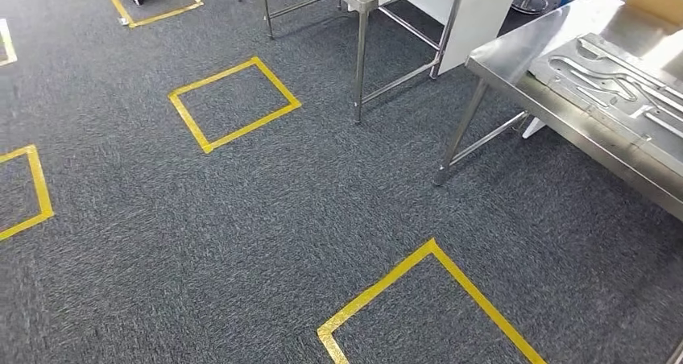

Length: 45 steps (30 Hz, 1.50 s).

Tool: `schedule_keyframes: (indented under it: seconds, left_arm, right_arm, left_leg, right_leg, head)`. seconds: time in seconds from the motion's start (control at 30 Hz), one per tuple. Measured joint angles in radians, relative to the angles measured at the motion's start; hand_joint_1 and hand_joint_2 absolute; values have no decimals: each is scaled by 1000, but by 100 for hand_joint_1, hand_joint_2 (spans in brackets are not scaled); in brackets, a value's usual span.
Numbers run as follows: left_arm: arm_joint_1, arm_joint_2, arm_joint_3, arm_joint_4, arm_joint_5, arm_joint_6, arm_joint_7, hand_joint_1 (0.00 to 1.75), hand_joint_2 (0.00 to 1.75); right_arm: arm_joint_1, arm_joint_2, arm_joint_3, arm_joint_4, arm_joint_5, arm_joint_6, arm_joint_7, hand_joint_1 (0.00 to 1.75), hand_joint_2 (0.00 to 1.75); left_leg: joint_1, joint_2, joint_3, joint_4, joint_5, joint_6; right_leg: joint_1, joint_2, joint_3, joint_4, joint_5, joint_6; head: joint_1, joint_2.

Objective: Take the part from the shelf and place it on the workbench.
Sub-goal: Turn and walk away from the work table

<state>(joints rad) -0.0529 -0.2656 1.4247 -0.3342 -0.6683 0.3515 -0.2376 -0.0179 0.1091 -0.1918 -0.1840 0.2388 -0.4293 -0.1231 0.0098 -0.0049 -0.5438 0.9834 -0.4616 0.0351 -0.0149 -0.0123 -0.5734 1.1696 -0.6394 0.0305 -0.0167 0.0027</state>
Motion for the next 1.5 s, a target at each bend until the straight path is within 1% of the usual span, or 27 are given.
schedule_keyframes:
  seconds: [0.03,0.07,0.1,0.17,0.2,0.27,0.33,0.4,0.47,0.53,0.57,0.6,0.67,0.73,0.8,0.87,0.93,1.0,1.07,1.1,1.13,1.17,1.23,1.3,1.37,1.43,1.5]
  left_arm:
    - [0,0,0,0,-1,2,5,0,0]
    - [0,0,0,0,-1,5,8,0,0]
    - [0,-1,0,0,-1,6,11,0,0]
    - [0,-2,0,0,-1,8,14,0,0]
    - [-1,-2,0,0,0,8,14,0,0]
    - [-2,-2,0,0,0,8,14,0,0]
    - [-1,-2,1,0,1,7,14,0,0]
    - [-1,-2,1,0,2,8,14,0,0]
    - [-2,-1,1,0,2,8,14,0,0]
    - [-3,-1,1,0,2,10,14,0,0]
    - [-2,-1,1,0,2,12,14,0,0]
    - [-2,-1,1,0,2,13,15,0,0]
    - [-2,-1,1,0,2,15,14,0,0]
    - [-4,-1,1,0,3,15,8,0,0]
    - [-4,0,1,0,7,15,1,0,0]
    - [-2,-1,2,0,10,17,-3,0,0]
    - [-2,-2,2,0,12,20,-7,0,0]
    - [-4,-2,2,0,12,24,-12,0,0]
    - [-4,-2,2,0,12,27,-16,0,0]
    - [-3,-2,2,0,12,27,-16,0,0]
    - [-3,-2,2,0,12,27,-16,0,0]
    - [-4,-2,2,0,12,27,-16,0,0]
    - [-5,-3,2,0,12,28,-16,0,0]
    - [-5,-2,2,0,12,28,-15,0,0]
    - [-3,-2,2,0,13,29,-14,0,0]
    - [-3,-2,3,0,13,29,-12,0,0]
    - [-5,-2,3,0,14,30,-9,0,0]
  right_arm:
    - [1,-1,0,0,1,3,0,0,0]
    - [2,-1,0,0,2,6,0,0,0]
    - [2,-2,0,0,4,8,1,0,0]
    - [3,-4,0,0,6,9,2,0,0]
    - [3,-5,0,1,8,10,3,0,0]
    - [3,-6,0,2,11,11,5,0,0]
    - [0,-6,0,2,12,12,7,0,0]
    - [-1,-6,0,2,13,13,8,0,0]
    - [3,-6,0,2,13,14,9,0,0]
    - [8,-7,0,3,14,14,9,0,0]
    - [9,-8,0,3,14,14,9,0,0]
    - [9,-8,0,3,14,14,8,0,0]
    - [7,-8,0,2,15,14,7,0,0]
    - [6,-8,0,2,16,14,6,0,0]
    - [5,-8,0,2,17,14,6,0,0]
    - [-1,-8,0,2,17,14,8,0,0]
    - [-3,-9,0,2,17,13,10,0,0]
    - [1,-10,0,2,17,13,12,0,0]
    - [3,-10,0,3,17,14,13,0,0]
    - [4,-10,-1,3,17,14,13,0,0]
    - [5,-10,-1,3,17,14,13,0,0]
    - [5,-10,-1,3,17,14,13,0,0]
    - [8,-11,-1,4,17,16,15,0,0]
    - [8,-11,-1,5,19,18,15,0,0]
    - [4,-10,-1,5,19,19,15,0,0]
    - [3,-9,-1,5,20,20,16,0,0]
    - [7,-9,-1,5,21,20,18,0,0]
  left_leg:
    - [-1,-11,-2,1,0,1]
    - [-1,-24,-3,3,0,1]
    - [-2,-38,-4,5,0,0]
    - [-1,-66,-3,10,-2,-3]
    - [-3,-79,-5,15,-3,-7]
    - [-5,-99,-12,21,-5,-18]
    - [-4,-118,-19,21,-1,-32]
    - [-2,-100,-30,41,-15,-42]
    - [-2,-44,-71,134,-71,-48]
    - [0,-10,-133,270,-135,-53]
    - [2,-5,-151,313,-147,-55]
    - [2,-2,-150,317,-140,-55]
    - [1,16,-89,210,-83,-50]
    - [-5,57,-15,72,-38,-40]
    - [-14,72,6,24,-30,-31]
    - [-13,49,5,17,-23,-21]
    - [-8,28,9,5,-13,-9]
    - [-6,9,9,1,-7,-1]
    - [-7,-15,6,3,-7,0]
    - [-7,-29,6,4,-7,0]
    - [-7,-44,6,7,-8,-2]
    - [-6,-59,7,10,-9,-4]
    - [-6,-85,3,21,-14,-13]
    - [-6,-106,-7,29,-16,-26]
    - [-4,-121,-15,30,-13,-39]
    - [-4,-82,-31,59,-32,-48]
    - [-4,-21,-76,157,-87,-54]
  right_leg:
    - [0,7,-33,62,-22,1]
    - [0,9,-54,97,-23,2]
    - [-1,10,-57,95,-5,2]
    - [-4,28,-12,-16,73,-1]
    - [-5,51,15,-82,102,-3]
    - [-7,83,44,-156,125,-9]
    - [-4,74,46,-162,125,-20]
    - [-4,49,49,-167,129,-36]
    - [-3,20,50,-171,130,-50]
    - [2,-9,49,-171,128,-56]
    - [4,-23,49,-171,128,-56]
    - [5,-37,49,-171,126,-56]
    - [7,-62,54,-171,123,-54]
    - [10,-83,61,-169,118,-46]
    - [13,-101,65,-168,114,-37]
    - [11,-111,69,-169,111,-26]
    - [6,-70,58,-136,82,-17]
    - [1,-12,4,-23,15,-13]
    - [0,6,-58,97,-28,-11]
    - [0,8,-68,112,-19,-10]
    - [-1,11,-59,87,10,-9]
    - [-3,21,-35,29,51,-9]
    - [-10,68,18,-94,108,-11]
    - [-10,95,35,-141,116,-17]
    - [-7,76,35,-144,119,-28]
    - [-6,49,38,-150,122,-44]
    - [-1,19,41,-153,121,-56]
  head:
    - [0,0]
    - [0,0]
    - [0,0]
    - [1,0]
    - [1,0]
    - [2,0]
    - [1,0]
    - [-1,0]
    - [-8,0]
    - [-13,0]
    - [-13,0]
    - [-13,0]
    - [-13,0]
    - [-12,0]
    - [-11,0]
    - [-11,0]
    - [-9,0]
    - [-5,0]
    - [-4,0]
    - [-4,0]
    - [-3,0]
    - [-3,0]
    - [-2,0]
    - [-2,0]
    - [-1,0]
    - [-7,0]
    - [-13,0]
